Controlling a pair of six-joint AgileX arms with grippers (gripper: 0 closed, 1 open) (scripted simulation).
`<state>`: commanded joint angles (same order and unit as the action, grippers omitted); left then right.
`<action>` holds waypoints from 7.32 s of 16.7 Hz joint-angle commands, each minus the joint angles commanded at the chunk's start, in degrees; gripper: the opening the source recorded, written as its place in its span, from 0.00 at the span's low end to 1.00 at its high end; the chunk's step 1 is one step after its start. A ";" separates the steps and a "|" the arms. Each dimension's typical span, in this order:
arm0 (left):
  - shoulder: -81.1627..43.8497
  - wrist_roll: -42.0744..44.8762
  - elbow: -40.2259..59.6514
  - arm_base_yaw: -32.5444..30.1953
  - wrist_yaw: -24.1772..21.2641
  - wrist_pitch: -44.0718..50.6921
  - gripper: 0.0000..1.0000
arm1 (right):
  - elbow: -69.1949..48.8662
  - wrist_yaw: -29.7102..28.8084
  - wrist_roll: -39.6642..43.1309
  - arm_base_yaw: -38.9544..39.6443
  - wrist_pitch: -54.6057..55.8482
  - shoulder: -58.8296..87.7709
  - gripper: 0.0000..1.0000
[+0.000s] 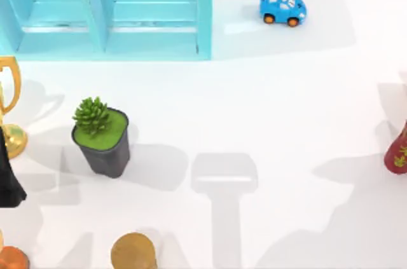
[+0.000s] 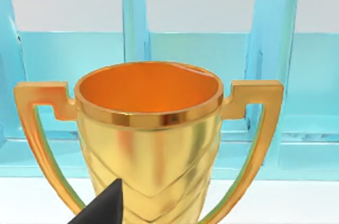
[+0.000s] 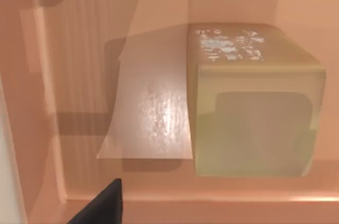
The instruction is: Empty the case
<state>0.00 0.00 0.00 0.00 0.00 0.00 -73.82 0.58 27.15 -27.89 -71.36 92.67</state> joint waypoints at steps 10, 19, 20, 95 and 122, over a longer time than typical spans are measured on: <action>0.00 0.00 0.00 0.00 0.00 0.00 1.00 | 12.37 0.00 -0.46 0.39 18.00 4.29 1.00; 0.00 0.00 0.00 0.00 0.00 0.00 1.00 | 16.82 -0.01 -0.53 0.43 23.10 6.27 0.85; 0.00 0.00 0.00 0.00 0.00 0.00 1.00 | 16.82 -0.01 -0.53 0.43 23.10 6.27 0.77; 0.00 0.00 0.00 0.00 0.00 0.00 1.00 | -41.32 -0.93 -43.01 42.32 4.31 45.30 0.15; 0.00 0.00 0.00 0.00 0.00 0.00 1.00 | -53.15 -0.90 -42.91 42.24 -7.34 45.42 1.00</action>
<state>0.00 0.00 0.00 0.00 0.00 0.00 -126.97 -0.32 -15.77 14.35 -78.70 138.09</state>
